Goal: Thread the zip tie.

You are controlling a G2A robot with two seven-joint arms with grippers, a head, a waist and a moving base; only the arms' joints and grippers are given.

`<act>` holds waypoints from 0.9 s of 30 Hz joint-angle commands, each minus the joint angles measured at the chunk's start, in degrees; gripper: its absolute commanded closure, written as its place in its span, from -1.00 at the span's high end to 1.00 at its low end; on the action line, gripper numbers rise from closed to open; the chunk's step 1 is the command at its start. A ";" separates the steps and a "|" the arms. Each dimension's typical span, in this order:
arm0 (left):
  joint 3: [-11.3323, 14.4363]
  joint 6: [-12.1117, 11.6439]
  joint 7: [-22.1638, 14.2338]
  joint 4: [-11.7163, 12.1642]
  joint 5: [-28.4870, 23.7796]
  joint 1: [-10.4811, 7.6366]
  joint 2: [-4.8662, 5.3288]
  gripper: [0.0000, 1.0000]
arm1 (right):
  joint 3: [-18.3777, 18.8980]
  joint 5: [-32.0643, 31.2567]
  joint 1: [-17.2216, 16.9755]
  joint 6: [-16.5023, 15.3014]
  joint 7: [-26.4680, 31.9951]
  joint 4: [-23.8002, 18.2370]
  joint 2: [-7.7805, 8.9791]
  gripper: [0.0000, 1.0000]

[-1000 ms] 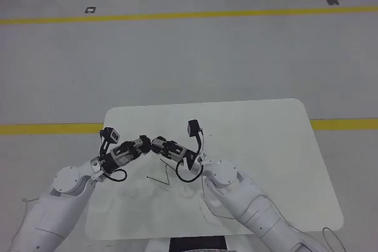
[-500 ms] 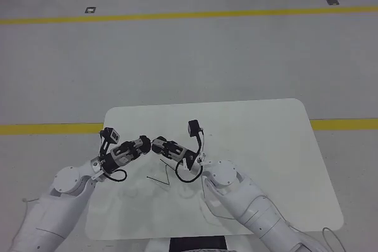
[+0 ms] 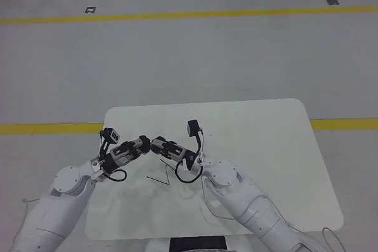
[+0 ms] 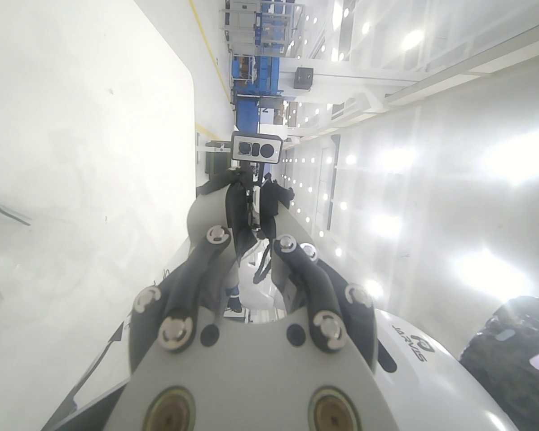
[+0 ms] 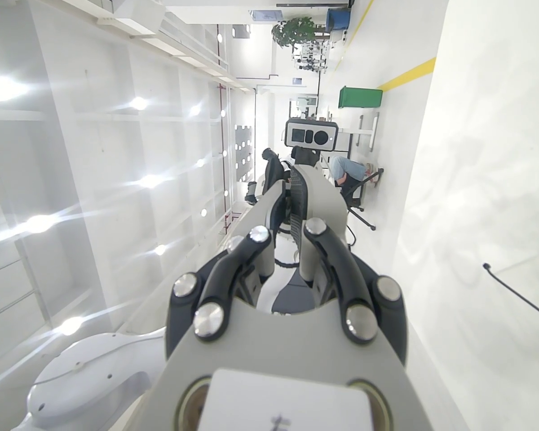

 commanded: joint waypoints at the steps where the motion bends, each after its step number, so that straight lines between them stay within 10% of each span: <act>1: -0.05 0.03 -0.01 0.02 0.04 0.02 -0.04 -0.82 | -0.04 -0.08 0.01 -0.01 0.13 0.03 0.00 -1.00; 19: -0.54 0.11 -0.23 0.10 0.46 0.25 -0.41 -1.00 | -0.12 -0.61 -0.01 -0.19 0.16 0.16 -0.05 -1.00; 20: -0.58 0.05 -0.24 0.10 0.47 0.26 -0.43 -1.00 | -0.05 -0.56 -0.05 -0.08 -0.04 0.16 -0.05 0.68; 21: -0.62 -0.02 -0.25 0.09 0.49 0.26 -0.44 -1.00 | 0.00 -0.48 -0.12 0.00 -0.18 0.11 -0.06 1.00; 27: -1.33 -0.94 -0.38 0.29 1.07 0.43 -0.48 -1.00 | 1.00 -0.24 -0.67 0.19 -0.96 -0.07 0.14 1.00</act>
